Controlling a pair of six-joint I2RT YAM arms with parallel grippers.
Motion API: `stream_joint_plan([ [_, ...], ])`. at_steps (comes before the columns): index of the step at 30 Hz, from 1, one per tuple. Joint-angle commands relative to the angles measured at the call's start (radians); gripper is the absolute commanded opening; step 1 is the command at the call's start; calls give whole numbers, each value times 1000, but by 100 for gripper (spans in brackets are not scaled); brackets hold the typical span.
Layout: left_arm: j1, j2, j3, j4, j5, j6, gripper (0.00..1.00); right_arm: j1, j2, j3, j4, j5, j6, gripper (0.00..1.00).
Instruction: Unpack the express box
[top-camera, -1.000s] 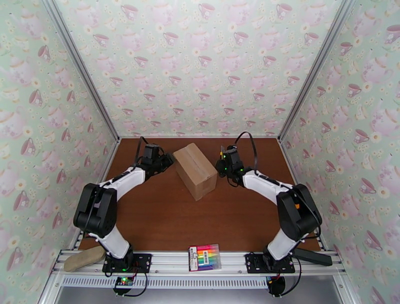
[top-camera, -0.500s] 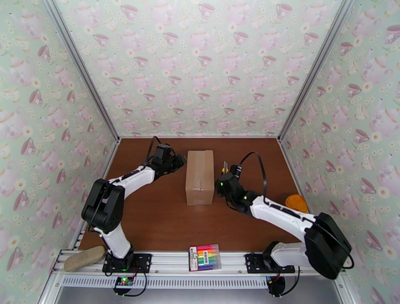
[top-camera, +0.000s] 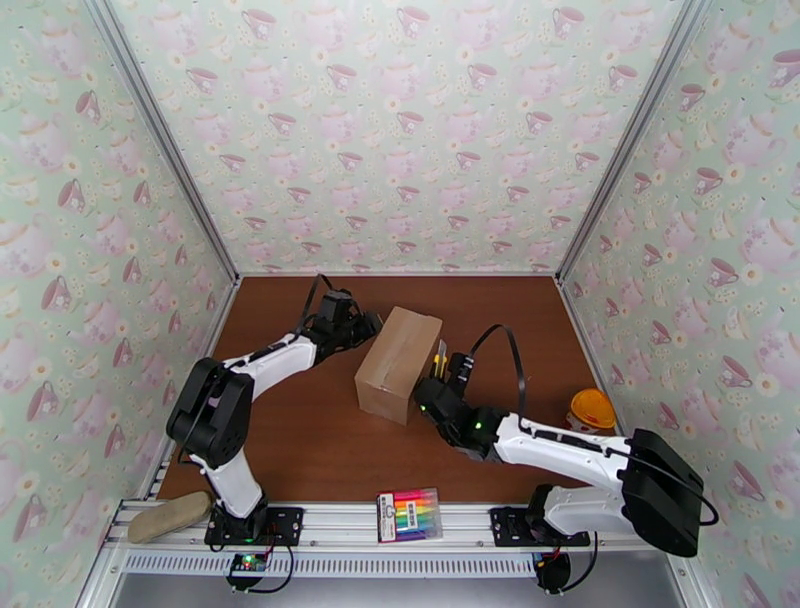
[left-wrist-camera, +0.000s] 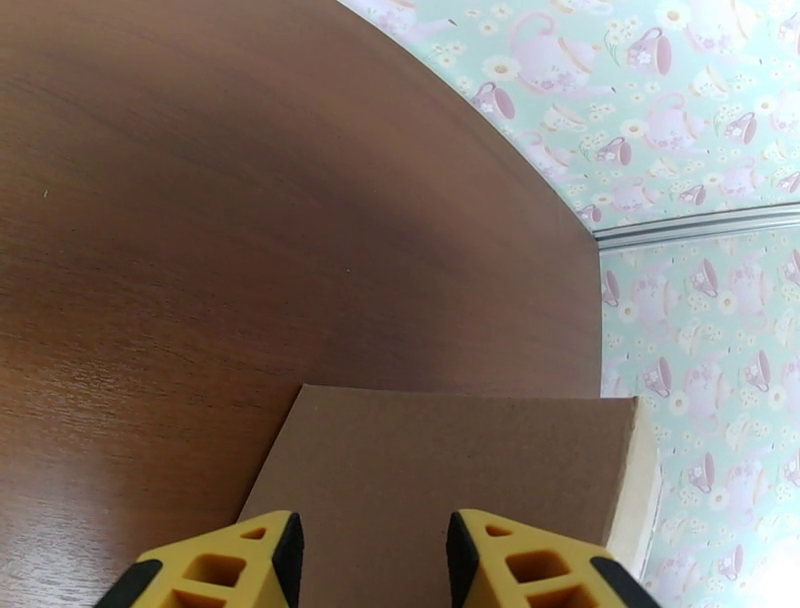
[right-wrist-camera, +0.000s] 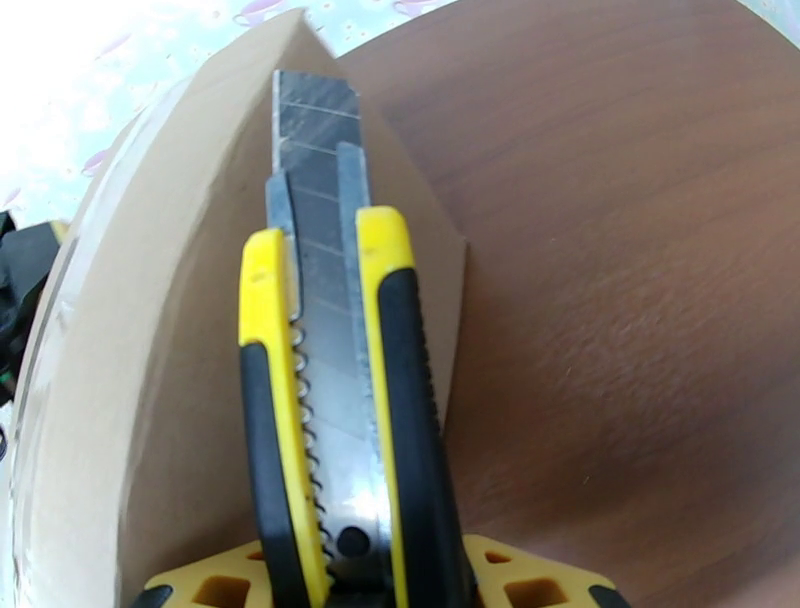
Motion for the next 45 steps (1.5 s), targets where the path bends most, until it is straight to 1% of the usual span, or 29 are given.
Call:
stream_joint_plan([
  [1, 9, -59, -4, -44, -10, 35, 46, 3, -28, -5, -40, 65, 22, 0],
  [7, 35, -122, -34, -83, -28, 53, 46, -10, -143, -48, -112, 97, -10, 0],
  [11, 45, -178, -64, -116, -37, 60, 46, -61, -221, -71, -140, 58, -76, 0],
  [13, 46, -207, -78, -134, -41, 64, 46, -101, -248, -72, -145, 20, -124, 0],
  [16, 45, -265, -104, -165, -50, 66, 46, -187, -267, -51, -148, -65, -223, 0],
  [21, 44, -384, -157, -251, -87, 73, 46, -330, -252, 16, -158, -165, -386, 0],
  [25, 41, -462, -202, -320, -103, 77, 46, -456, -211, 64, -136, -285, -491, 0],
  [26, 38, -476, -207, -341, -99, 76, 46, -486, -193, 78, -124, -316, -530, 0],
  [29, 19, -518, -236, -372, -75, 73, 46, -557, -112, 148, -129, -357, -604, 0],
  [31, -7, -554, -272, -385, -81, 72, 46, -603, -41, 205, -122, -389, -643, 0],
  [33, -20, -582, -299, -431, -83, 67, 46, -645, 42, 260, -84, -428, -685, 0],
  [36, -39, -627, -324, -494, -82, 65, 45, -702, 173, 346, -32, -502, -708, 0],
  [40, -71, -688, -345, -548, -85, 56, 43, -726, 346, 483, 10, -548, -744, 0],
  [45, -116, -727, -404, -522, -56, 7, 43, -726, 532, 659, 35, -614, -772, 0],
])
